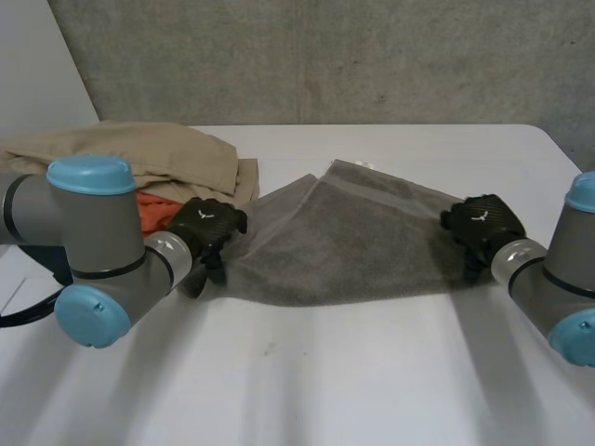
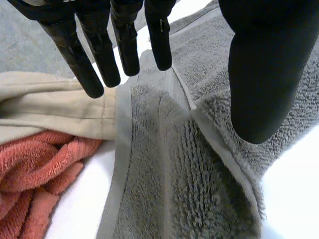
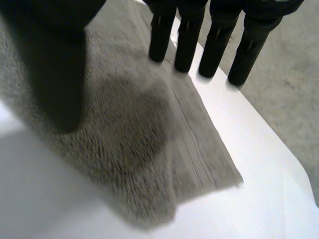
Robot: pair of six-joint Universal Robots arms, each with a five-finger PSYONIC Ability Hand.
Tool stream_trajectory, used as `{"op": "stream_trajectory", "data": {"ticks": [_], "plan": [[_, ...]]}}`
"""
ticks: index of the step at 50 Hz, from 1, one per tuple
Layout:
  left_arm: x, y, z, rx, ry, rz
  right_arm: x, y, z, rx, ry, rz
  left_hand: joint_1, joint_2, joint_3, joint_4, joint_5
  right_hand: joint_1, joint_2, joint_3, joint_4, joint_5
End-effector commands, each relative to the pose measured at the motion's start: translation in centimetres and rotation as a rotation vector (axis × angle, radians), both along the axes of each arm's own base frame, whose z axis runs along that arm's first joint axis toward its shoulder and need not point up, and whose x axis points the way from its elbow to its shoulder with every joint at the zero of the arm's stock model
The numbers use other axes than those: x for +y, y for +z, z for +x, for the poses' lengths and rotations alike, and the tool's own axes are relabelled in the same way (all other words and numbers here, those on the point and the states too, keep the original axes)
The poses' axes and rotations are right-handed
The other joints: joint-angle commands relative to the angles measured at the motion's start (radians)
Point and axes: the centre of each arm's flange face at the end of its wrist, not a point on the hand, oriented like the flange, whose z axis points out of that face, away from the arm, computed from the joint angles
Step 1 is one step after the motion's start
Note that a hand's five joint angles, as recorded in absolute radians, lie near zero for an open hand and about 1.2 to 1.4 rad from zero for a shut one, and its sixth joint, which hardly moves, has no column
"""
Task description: Fold the laundry.
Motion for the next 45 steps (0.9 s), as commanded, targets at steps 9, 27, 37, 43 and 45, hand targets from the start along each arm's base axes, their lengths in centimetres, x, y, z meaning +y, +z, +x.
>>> {"op": "stream_trajectory", "data": {"ticks": [9,27,37,43,45], "plan": [[2.6,2.0,-0.4,-0.018,-0.019,0.053,0.5,0.6,1.3,-0.038,0.051,-0.003,0.312,0.313,0.312,0.309,0.305,-0.088,-0.081,-0.095,-0.097,-0.075],[1.1,-1.2,-0.7,-0.105,0.013,0.029,0.9,-0.2,-1.4,-0.011,0.024,0.115,0.372,0.372,0.371,0.368,0.365,0.056,0.063,0.048,0.046,0.069],[1.3,0.7,-0.7,-0.057,0.030,-0.033,0.8,-0.7,-1.5,0.005,0.050,0.089,0.295,0.296,0.295,0.292,0.288,0.056,0.063,0.048,0.046,0.069],[1.3,0.5,-0.7,-0.051,0.035,-0.029,0.9,-0.7,-1.2,-0.001,0.056,0.092,0.225,0.226,0.225,0.222,0.218,0.056,0.063,0.048,0.046,0.069],[1.2,0.1,-0.8,-0.061,0.032,-0.024,1.0,-0.8,-1.2,0.002,0.060,0.094,0.225,0.226,0.225,0.222,0.218,0.056,0.063,0.048,0.046,0.069]]}}
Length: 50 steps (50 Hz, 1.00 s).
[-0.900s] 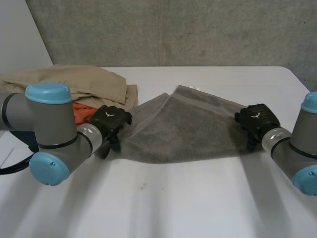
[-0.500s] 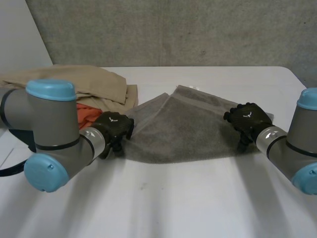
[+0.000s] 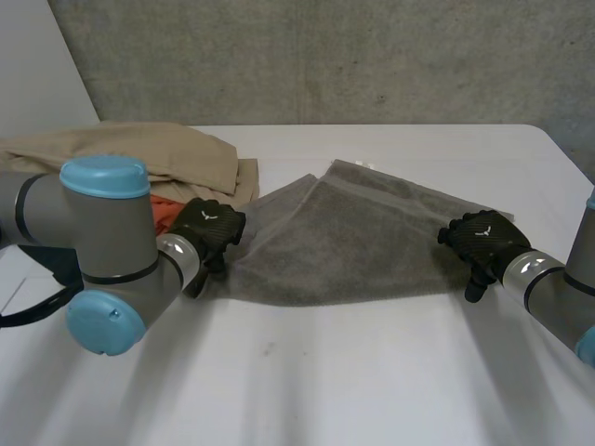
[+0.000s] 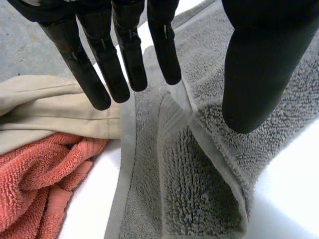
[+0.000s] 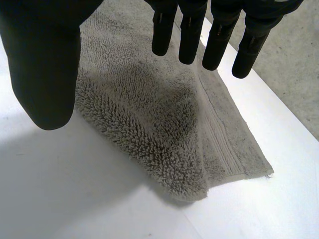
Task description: Fold the laundry.
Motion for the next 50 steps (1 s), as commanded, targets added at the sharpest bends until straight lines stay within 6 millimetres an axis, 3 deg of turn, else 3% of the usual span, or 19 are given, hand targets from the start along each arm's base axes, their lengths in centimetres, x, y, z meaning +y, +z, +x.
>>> {"op": "stream_trajectory", "data": {"ticks": [1,6,8,9,10,16,19,25,27,31,33,34,37,39,40,41,42,47,50], "plan": [[-0.2,-1.1,-0.1,-0.019,-0.002,0.018,0.2,-0.1,0.4,-0.001,0.010,0.004,0.032,0.031,0.029,0.039,0.036,0.077,0.114,0.078,0.081,0.061],[-0.4,-2.5,-0.3,-0.068,-0.022,0.044,0.0,-0.4,0.2,0.004,0.003,0.005,0.090,0.090,0.087,0.097,0.094,0.062,0.100,0.063,0.066,0.046],[-0.4,-2.6,-0.4,-0.078,-0.029,0.045,-0.1,-0.6,0.2,0.010,0.004,0.006,0.303,0.303,0.300,0.310,0.308,0.062,0.100,0.063,0.066,0.046],[-0.6,-2.3,-0.6,-0.078,-0.029,0.033,-0.3,-0.7,0.1,0.017,0.003,0.001,0.639,0.639,0.636,0.646,0.643,0.065,0.103,0.066,0.069,0.049],[-0.7,-2.1,-0.6,-0.075,-0.028,0.026,-0.4,-0.8,0.1,0.021,0.003,-0.002,0.758,0.758,0.755,0.765,0.762,0.065,0.103,0.066,0.069,0.049],[-1.1,0.5,-1.0,-0.025,-0.021,-0.032,-1.0,-1.7,-0.2,0.051,-0.007,-0.005,0.759,0.759,0.756,0.766,0.764,0.252,0.290,0.253,0.256,0.236],[-1.2,1.8,-1.3,0.007,-0.021,-0.057,-1.3,-1.6,-0.3,0.055,-0.017,-0.011,0.759,0.759,0.756,0.766,0.764,0.978,1.016,0.980,0.982,0.962],[-1.9,3.6,-1.7,0.048,-0.015,-0.100,0.0,-1.9,-0.4,0.062,-0.022,0.043,0.759,0.759,0.756,0.766,0.764,0.999,1.037,1.000,1.003,0.983],[-2.2,4.5,-1.8,0.062,-0.016,-0.124,2.0,-1.5,-0.2,0.063,0.002,0.089,0.759,0.759,0.756,0.766,0.764,0.999,1.037,1.000,1.003,0.983],[-2.8,6.8,-2.2,0.095,-0.020,-0.183,7.8,1.7,2.1,0.038,0.137,0.113,0.759,0.759,0.756,0.766,0.764,0.999,1.037,1.000,1.003,0.983],[-3.0,7.7,-2.3,0.106,-0.017,-0.205,10.0,2.4,2.7,0.023,0.186,0.147,0.759,0.759,0.756,0.766,0.764,0.999,1.037,1.000,1.003,0.983],[-3.1,8.4,-2.5,0.115,-0.020,-0.222,12.4,3.0,3.4,-0.001,0.235,0.201,0.759,0.759,0.756,0.766,0.764,0.999,1.037,1.000,1.003,0.983],[-3.3,9.7,-2.7,0.129,-0.023,-0.247,15.9,3.6,4.7,-0.052,0.307,0.308,0.759,0.759,0.756,0.766,0.764,0.999,1.037,1.000,1.003,0.983],[-3.3,10.6,-2.9,0.137,-0.029,-0.256,16.6,3.7,5.1,-0.075,0.318,0.343,0.759,0.759,0.756,0.766,0.764,0.999,1.037,1.000,1.003,0.983],[-3.2,10.9,-2.9,0.139,-0.030,-0.257,16.1,4.3,5.3,-0.107,0.293,0.337,0.759,0.759,0.756,0.766,0.764,0.560,0.597,0.561,0.563,0.544],[-3.2,11.0,-3.0,0.140,-0.031,-0.255,15.9,4.4,5.4,-0.109,0.290,0.332,0.759,0.759,0.756,0.766,0.764,0.488,0.526,0.490,0.492,0.472],[-2.9,11.3,-3.0,0.141,-0.035,-0.249,15.1,5.0,5.4,-0.120,0.267,0.303,0.759,0.759,0.756,0.766,0.764,0.200,0.238,0.201,0.204,0.184],[-1.6,12.6,-3.0,0.157,-0.069,-0.225,9.5,7.5,4.5,-0.115,0.132,0.143,0.759,0.759,0.756,0.766,0.764,-0.131,-0.093,-0.130,-0.127,-0.147],[-0.6,13.5,-2.9,0.168,-0.096,-0.218,7.8,8.5,4.8,-0.119,0.115,0.089,0.759,0.759,0.756,0.766,0.764,-0.182,-0.144,-0.180,-0.178,-0.197]]}}
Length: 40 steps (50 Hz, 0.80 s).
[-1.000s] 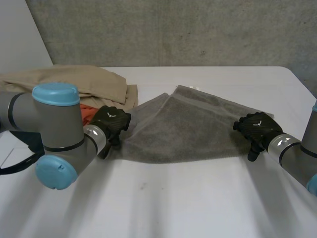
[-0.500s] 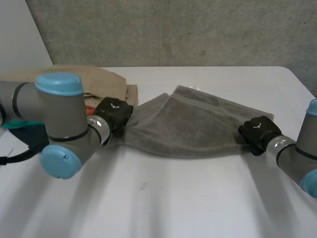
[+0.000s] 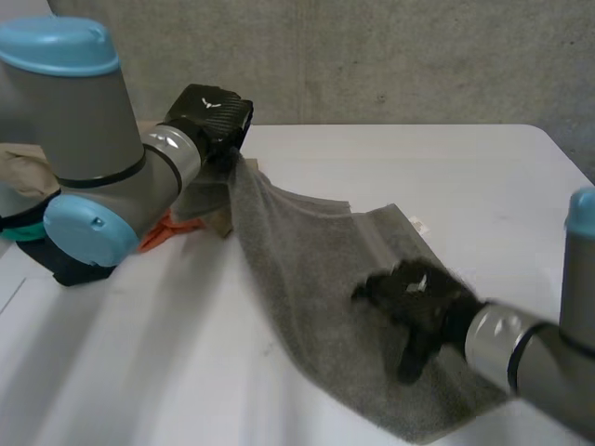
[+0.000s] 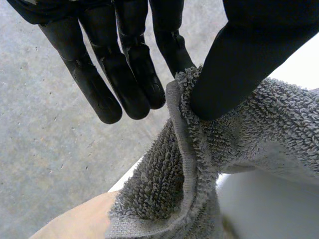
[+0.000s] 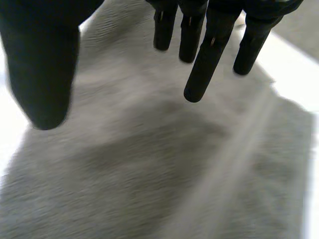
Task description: Fold the laundry.
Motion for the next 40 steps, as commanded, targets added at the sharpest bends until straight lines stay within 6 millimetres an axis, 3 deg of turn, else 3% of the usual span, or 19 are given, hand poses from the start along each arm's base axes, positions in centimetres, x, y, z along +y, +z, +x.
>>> {"op": "stream_trajectory", "data": {"ticks": [1,4,9,18,22,23,24,26,30,31,34,35,40], "plan": [[2.7,2.4,0.2,0.013,-0.076,0.019,-6.8,3.2,0.1,-0.021,-0.128,-0.182,0.243,0.201,0.207,0.197,0.245,-0.146,-0.143,-0.606,-0.155,-0.135],[4.1,3.4,0.3,0.017,-0.115,0.020,-8.6,3.3,1.2,-0.044,-0.125,-0.203,0.243,0.201,0.207,0.197,0.245,-0.146,-0.143,-0.606,-0.155,-0.135],[7.3,5.0,0.7,0.013,-0.181,0.024,-11.7,2.2,5.3,-0.119,-0.086,-0.204,0.243,0.201,0.207,0.197,0.245,-0.146,-0.143,-0.606,-0.155,-0.135],[10.1,5.5,1.5,-0.008,-0.232,0.015,-14.9,-3.5,11.1,-0.159,-0.021,-0.200,0.243,0.201,0.207,0.197,0.245,-0.041,-0.038,-0.501,-0.050,-0.029],[10.0,5.2,1.6,-0.011,-0.228,0.016,-15.7,-5.4,12.1,-0.163,-0.037,-0.208,0.243,0.201,0.207,0.197,0.245,0.622,0.624,0.161,0.612,0.633],[9.8,5.1,1.7,-0.012,-0.222,0.014,-16.5,-5.7,12.0,-0.158,-0.071,-0.229,0.243,0.201,0.207,0.197,0.245,1.071,1.074,0.611,1.062,1.083],[9.6,5.1,1.8,-0.014,-0.217,0.010,-17.0,-5.5,11.9,-0.160,-0.098,-0.248,0.243,0.201,0.207,0.197,0.245,1.076,1.078,0.615,1.067,1.087],[9.1,5.0,1.9,-0.017,-0.206,0.006,-18.1,-4.3,11.5,-0.166,-0.168,-0.304,0.243,0.201,0.207,0.197,0.245,1.076,1.078,0.616,1.067,1.087],[6.7,4.6,2.0,-0.033,-0.166,-0.029,-20.5,1.5,10.1,-0.236,-0.333,-0.502,0.243,0.201,0.207,0.197,0.245,1.076,1.078,0.616,1.067,1.087],[5.3,4.8,2.1,-0.034,-0.139,-0.062,-20.9,4.4,9.7,-0.285,-0.365,-0.584,0.243,0.201,0.207,0.197,0.245,1.076,1.078,0.616,1.067,1.087],[3.6,5.7,2.1,-0.022,-0.102,-0.111,-21.0,8.6,9.1,-0.358,-0.381,-0.692,0.243,0.201,0.207,0.197,0.245,1.076,1.078,0.616,1.067,1.087],[2.8,6.5,2.1,-0.007,-0.071,-0.141,-20.7,10.9,8.6,-0.396,-0.384,-0.746,0.243,0.201,0.207,0.197,0.245,1.076,1.078,0.616,1.067,1.087],[1.6,9.0,1.6,0.071,-0.009,-0.203,-19.0,15.5,7.2,-0.472,-0.374,-0.867,0.243,0.201,0.207,0.197,0.245,1.076,1.078,0.616,1.067,1.087]]}}
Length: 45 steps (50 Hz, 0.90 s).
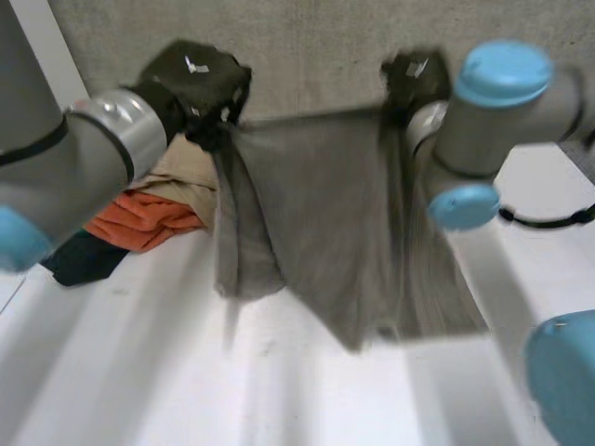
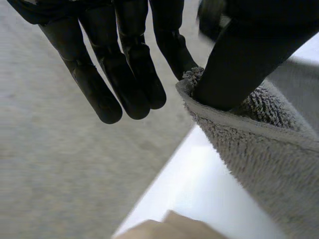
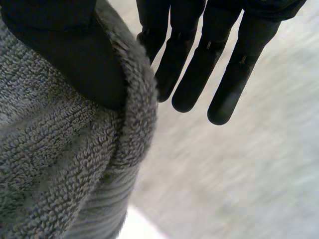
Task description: Fold the laundry.
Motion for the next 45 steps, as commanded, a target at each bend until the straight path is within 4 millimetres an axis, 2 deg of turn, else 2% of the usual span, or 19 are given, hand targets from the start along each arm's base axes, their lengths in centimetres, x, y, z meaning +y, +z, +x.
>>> {"op": "stream_trajectory", "data": {"ticks": [1,3,5,9,10,13,14,17,18,21,22,25,30,32,37,41,45], "plan": [[-2.2,3.2,-0.5,0.106,0.083,-0.088,2.2,7.7,-2.2,-0.081,0.001,-0.215,0.243,0.199,0.204,0.197,0.245,0.254,0.214,0.208,0.201,0.232],[-2.0,3.2,-1.0,0.134,0.079,-0.065,3.4,8.2,-2.7,-0.066,0.018,-0.226,0.243,0.199,0.204,0.197,0.245,0.254,0.214,0.208,0.201,0.232],[-1.9,2.8,-1.4,0.136,0.069,-0.037,4.2,7.7,-3.1,-0.038,0.031,-0.197,0.243,0.199,0.204,0.197,0.245,0.254,0.214,0.208,0.201,0.232],[-1.6,-0.2,-1.9,0.098,0.058,0.072,6.1,5.0,-3.9,0.053,0.060,-0.088,0.243,0.199,0.204,0.197,0.245,0.254,0.214,0.208,0.201,0.232],[-1.6,-1.6,-1.8,0.071,0.061,0.113,6.8,3.2,-4.4,0.098,0.067,-0.025,0.243,0.199,0.204,0.197,0.245,0.254,0.214,0.208,0.201,0.232],[-1.6,-3.9,-1.6,0.024,0.066,0.168,7.9,0.3,-5.1,0.162,0.069,0.074,0.243,0.199,0.204,0.197,0.245,0.254,0.214,0.208,0.201,0.232],[-1.6,-5.6,-1.4,-0.010,0.070,0.207,8.5,-1.6,-5.6,0.199,0.069,0.137,0.243,0.199,0.204,0.197,0.245,0.254,0.214,0.208,0.201,0.232],[-1.5,-8.1,-1.1,-0.060,0.066,0.256,9.6,-4.6,-6.4,0.252,0.071,0.233,0.243,0.199,0.204,0.197,0.245,0.254,0.214,0.208,0.201,0.232],[-1.4,-9.6,-1.1,-0.084,0.053,0.280,10.2,-6.3,-6.9,0.273,0.075,0.287,0.243,0.199,0.204,0.197,0.245,0.254,0.214,0.208,0.201,0.232],[-1.6,-11.9,-1.1,-0.105,0.033,0.314,10.9,-8.2,-7.2,0.293,0.089,0.333,0.211,0.167,0.172,0.165,0.213,0.254,0.214,0.208,0.201,0.232],[-1.9,-13.3,-1.0,-0.113,0.030,0.330,10.8,-9.2,-7.2,0.296,0.096,0.343,0.054,0.010,0.015,0.008,0.056,0.254,0.214,0.208,0.201,0.232],[-2.6,-15.4,-0.6,-0.128,0.046,0.364,10.5,-10.3,-7.1,0.288,0.096,0.346,-0.179,-0.223,-0.218,-0.225,-0.177,0.254,0.214,0.208,0.201,0.232],[-3.1,-16.1,0.8,-0.125,0.095,0.419,10.4,-10.0,-6.9,0.256,0.096,0.338,-0.385,-0.429,-0.424,-0.431,-0.383,0.254,0.214,0.208,0.201,0.232],[-3.0,-15.6,1.6,-0.096,0.115,0.438,10.4,-9.6,-6.8,0.240,0.098,0.330,-0.628,-0.672,-0.667,-0.674,-0.626,0.254,0.214,0.208,0.201,0.232],[-2.2,-13.5,3.7,0.013,0.165,0.485,10.6,-8.2,-6.1,0.212,0.110,0.295,-0.854,-0.899,-0.893,-0.900,-0.853,0.254,0.214,0.208,0.201,0.232],[-1.2,-13.3,5.3,0.050,0.208,0.528,10.7,-6.9,-5.4,0.186,0.105,0.264,-0.872,-0.917,-0.912,-0.919,-0.871,0.254,0.214,0.208,0.201,0.232],[-0.5,-14.6,6.3,0.029,0.230,0.556,10.9,-6.0,-4.8,0.161,0.101,0.259,-0.837,-0.882,-0.877,-0.884,-0.836,0.254,0.214,0.208,0.201,0.232]]}}
